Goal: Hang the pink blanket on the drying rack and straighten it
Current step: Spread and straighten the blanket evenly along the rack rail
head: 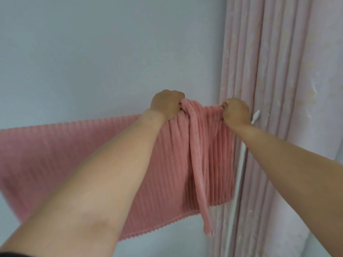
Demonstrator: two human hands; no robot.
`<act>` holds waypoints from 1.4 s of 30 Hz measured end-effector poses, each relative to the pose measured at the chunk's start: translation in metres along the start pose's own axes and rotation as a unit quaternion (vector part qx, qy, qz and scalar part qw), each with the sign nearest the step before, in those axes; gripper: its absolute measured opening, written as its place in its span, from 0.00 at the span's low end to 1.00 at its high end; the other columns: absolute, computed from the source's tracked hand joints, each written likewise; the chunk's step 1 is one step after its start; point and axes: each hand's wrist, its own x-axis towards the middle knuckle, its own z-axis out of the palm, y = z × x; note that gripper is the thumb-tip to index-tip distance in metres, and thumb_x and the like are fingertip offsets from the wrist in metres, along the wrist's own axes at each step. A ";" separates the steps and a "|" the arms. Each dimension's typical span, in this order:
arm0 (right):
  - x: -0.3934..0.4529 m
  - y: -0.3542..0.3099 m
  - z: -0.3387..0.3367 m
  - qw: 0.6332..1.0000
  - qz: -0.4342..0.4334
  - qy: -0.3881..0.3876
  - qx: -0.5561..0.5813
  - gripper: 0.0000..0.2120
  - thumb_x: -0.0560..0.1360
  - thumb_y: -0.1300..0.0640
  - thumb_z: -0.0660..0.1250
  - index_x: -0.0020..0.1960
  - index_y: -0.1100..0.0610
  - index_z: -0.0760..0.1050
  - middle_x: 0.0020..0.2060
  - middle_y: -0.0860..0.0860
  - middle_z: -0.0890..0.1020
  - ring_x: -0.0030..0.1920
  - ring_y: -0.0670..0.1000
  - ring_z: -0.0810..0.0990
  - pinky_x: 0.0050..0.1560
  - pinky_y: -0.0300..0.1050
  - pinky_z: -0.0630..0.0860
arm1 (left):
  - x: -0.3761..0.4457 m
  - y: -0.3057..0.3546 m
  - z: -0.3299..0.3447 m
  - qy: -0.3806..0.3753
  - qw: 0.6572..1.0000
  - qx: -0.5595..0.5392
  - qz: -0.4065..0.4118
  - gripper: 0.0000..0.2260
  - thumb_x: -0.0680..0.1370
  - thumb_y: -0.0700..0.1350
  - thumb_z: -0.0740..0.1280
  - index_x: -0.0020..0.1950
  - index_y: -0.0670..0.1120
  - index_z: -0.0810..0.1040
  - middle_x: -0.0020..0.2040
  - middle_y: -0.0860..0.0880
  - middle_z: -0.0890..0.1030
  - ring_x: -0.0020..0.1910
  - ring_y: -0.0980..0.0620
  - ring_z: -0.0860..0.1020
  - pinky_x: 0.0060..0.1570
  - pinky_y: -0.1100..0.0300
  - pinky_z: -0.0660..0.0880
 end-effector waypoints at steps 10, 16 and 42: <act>-0.025 -0.066 -0.016 0.995 0.013 0.083 0.049 0.11 0.79 0.55 0.58 0.52 0.61 0.75 0.52 0.59 0.77 0.47 0.62 0.79 0.44 0.50 0.71 | -0.004 0.006 0.000 -0.051 0.995 -0.086 0.029 0.12 0.73 0.35 0.60 0.49 0.43 0.81 0.50 0.46 0.83 0.49 0.44 0.79 0.48 0.55 0.73; -0.080 -0.129 0.020 0.991 -0.083 0.050 0.094 0.16 0.77 0.46 0.62 0.54 0.59 0.71 0.47 0.54 0.78 0.45 0.54 0.77 0.41 0.49 0.74 | -0.025 -0.035 -0.014 -0.050 0.998 -0.040 -0.021 0.09 0.75 0.37 0.59 0.46 0.42 0.79 0.47 0.45 0.81 0.46 0.42 0.78 0.44 0.52 0.73; -0.177 -0.328 0.050 0.965 -0.005 -0.091 0.244 0.10 0.73 0.56 0.65 0.54 0.55 0.75 0.45 0.53 0.83 0.46 0.59 0.81 0.41 0.48 0.73 | -0.206 -0.183 -0.141 -0.045 0.991 0.016 -0.127 0.14 0.74 0.36 0.62 0.54 0.44 0.83 0.52 0.44 0.84 0.53 0.42 0.80 0.53 0.53 0.74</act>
